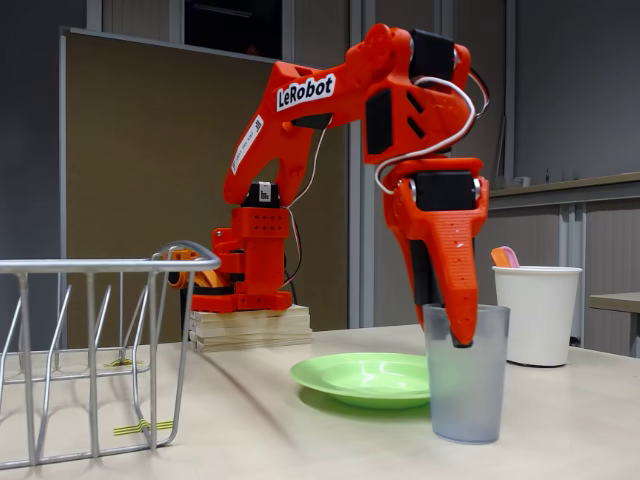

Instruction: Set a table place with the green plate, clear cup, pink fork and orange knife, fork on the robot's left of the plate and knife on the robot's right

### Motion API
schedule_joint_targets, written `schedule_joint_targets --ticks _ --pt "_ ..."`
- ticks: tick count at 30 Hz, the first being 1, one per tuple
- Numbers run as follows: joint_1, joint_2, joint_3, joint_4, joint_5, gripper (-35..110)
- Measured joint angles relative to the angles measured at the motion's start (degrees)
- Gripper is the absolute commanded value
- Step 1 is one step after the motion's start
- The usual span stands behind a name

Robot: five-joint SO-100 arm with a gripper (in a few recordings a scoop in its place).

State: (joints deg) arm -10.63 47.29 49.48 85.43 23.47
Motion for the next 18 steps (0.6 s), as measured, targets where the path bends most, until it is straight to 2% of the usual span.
schedule_joint_targets --ticks 18 --pt "0.0 0.6 1.4 -0.7 -1.1 58"
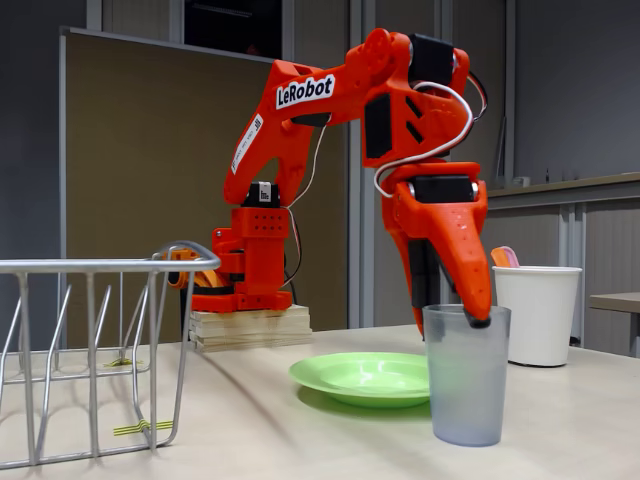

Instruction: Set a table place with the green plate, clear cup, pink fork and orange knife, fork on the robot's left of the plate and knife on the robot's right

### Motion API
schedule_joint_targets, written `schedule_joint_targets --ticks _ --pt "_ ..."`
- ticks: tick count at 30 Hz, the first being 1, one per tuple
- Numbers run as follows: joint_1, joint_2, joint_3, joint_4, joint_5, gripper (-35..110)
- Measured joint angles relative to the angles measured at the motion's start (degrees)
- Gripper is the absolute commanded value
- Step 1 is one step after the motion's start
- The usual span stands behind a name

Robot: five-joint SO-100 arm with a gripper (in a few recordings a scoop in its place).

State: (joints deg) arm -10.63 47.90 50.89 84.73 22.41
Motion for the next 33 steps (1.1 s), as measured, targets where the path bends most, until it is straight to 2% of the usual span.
schedule_joint_targets --ticks 10,20,25,29,33 --pt "0.9 3.7 4.2 0.5 -1.8 65" --pt "3.1 23.5 24.1 1.3 -8.3 47" --pt "-0.4 37.6 33.6 2.1 -10.4 50" --pt "-9.2 44.6 37.7 5.1 -2.2 50" --pt "-20.9 45.9 37.2 8.7 11.6 48"
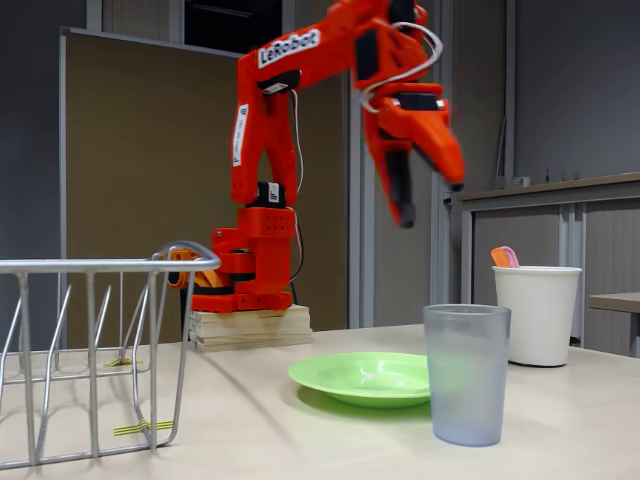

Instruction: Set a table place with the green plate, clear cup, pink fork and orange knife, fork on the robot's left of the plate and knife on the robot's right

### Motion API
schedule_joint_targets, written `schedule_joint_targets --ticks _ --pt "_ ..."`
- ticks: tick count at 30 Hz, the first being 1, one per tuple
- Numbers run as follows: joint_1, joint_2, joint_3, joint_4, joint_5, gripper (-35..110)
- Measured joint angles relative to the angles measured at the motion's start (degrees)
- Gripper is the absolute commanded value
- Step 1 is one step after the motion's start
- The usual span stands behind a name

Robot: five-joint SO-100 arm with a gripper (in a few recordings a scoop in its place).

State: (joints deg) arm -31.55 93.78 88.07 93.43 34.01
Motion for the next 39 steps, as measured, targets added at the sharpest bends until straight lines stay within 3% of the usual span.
schedule_joint_targets --ticks 10,16,39 --pt "-20.4 -0.4 2.8 -4.7 22.1 42" --pt "-25.6 -4.7 -1.3 -4.5 31.3 41" --pt "-30.0 -15.4 -8.6 -9.5 41.1 30"
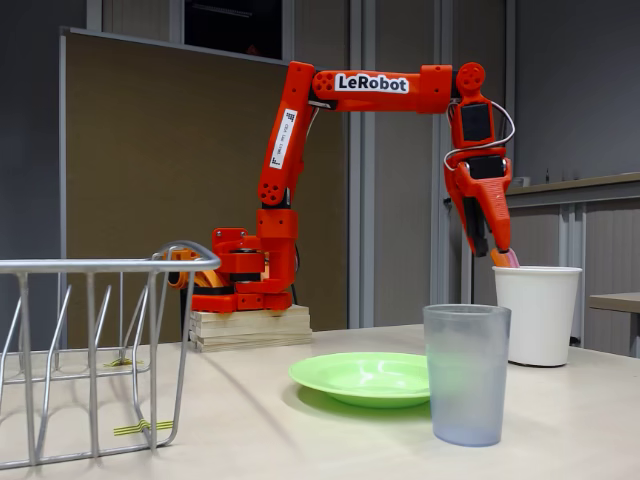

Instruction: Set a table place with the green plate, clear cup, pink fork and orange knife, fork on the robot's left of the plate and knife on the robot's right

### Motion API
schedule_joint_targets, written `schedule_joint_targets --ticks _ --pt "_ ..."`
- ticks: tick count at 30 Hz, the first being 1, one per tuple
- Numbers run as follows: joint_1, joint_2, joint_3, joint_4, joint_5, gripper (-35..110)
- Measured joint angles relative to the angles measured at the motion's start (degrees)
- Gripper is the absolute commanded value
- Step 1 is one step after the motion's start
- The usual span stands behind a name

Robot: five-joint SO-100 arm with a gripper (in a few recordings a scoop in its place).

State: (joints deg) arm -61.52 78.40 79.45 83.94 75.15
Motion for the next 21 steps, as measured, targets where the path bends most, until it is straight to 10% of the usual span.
schedule_joint_targets --ticks 21 --pt "0.2 -3.7 0.5 -2.4 -1.6 28"
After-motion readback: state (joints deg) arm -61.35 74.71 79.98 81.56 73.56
